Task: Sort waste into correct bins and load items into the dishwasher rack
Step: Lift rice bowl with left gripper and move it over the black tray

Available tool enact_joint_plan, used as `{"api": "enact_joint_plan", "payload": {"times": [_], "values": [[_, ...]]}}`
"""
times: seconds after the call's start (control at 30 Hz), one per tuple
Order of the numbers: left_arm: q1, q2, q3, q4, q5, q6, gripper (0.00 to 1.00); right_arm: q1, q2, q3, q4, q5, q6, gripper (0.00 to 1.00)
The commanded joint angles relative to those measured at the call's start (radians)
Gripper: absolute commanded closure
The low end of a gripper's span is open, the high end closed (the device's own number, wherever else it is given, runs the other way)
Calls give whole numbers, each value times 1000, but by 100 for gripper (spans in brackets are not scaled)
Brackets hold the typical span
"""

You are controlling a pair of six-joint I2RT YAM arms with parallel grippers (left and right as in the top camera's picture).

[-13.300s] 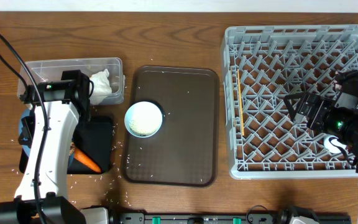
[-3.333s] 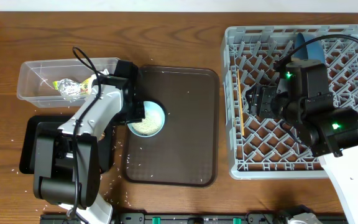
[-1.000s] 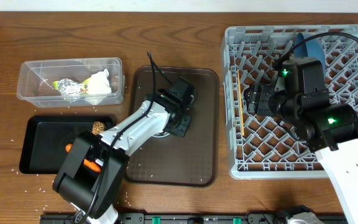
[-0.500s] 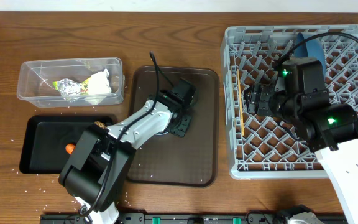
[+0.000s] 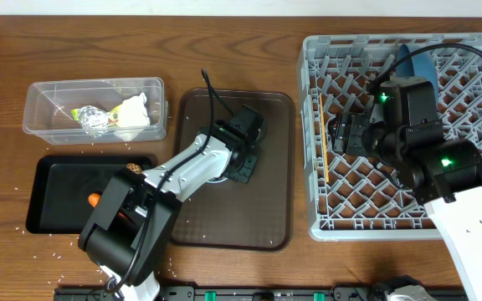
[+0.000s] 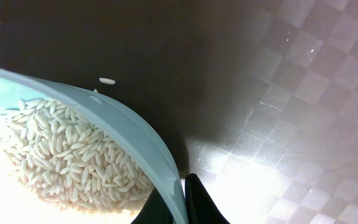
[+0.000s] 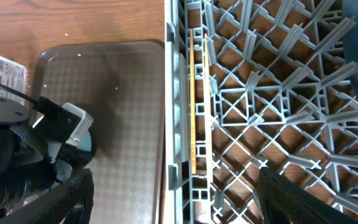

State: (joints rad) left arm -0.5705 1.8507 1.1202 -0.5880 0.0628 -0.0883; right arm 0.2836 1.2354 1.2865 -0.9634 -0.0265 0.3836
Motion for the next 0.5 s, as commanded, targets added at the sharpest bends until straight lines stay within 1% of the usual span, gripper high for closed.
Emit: {"api": "enact_joint_plan", "payload": {"times": [0.0, 0.13, 0.27, 0.4, 0.47], "values": [[3, 4, -7, -46, 34, -6, 94, -17, 1, 8, 2, 14, 12, 23], [3, -58, 30, -134, 34, -49, 94, -17, 1, 7, 4, 16, 12, 23], [11, -177, 34, -178, 37, -112, 94, -17, 1, 8, 3, 16, 12, 23], [51, -298, 34, -209, 109, -122, 94, -17, 1, 7, 2, 15, 12, 22], [91, -358, 34, -230, 131, -151, 94, -17, 1, 8, 2, 16, 12, 22]]}}
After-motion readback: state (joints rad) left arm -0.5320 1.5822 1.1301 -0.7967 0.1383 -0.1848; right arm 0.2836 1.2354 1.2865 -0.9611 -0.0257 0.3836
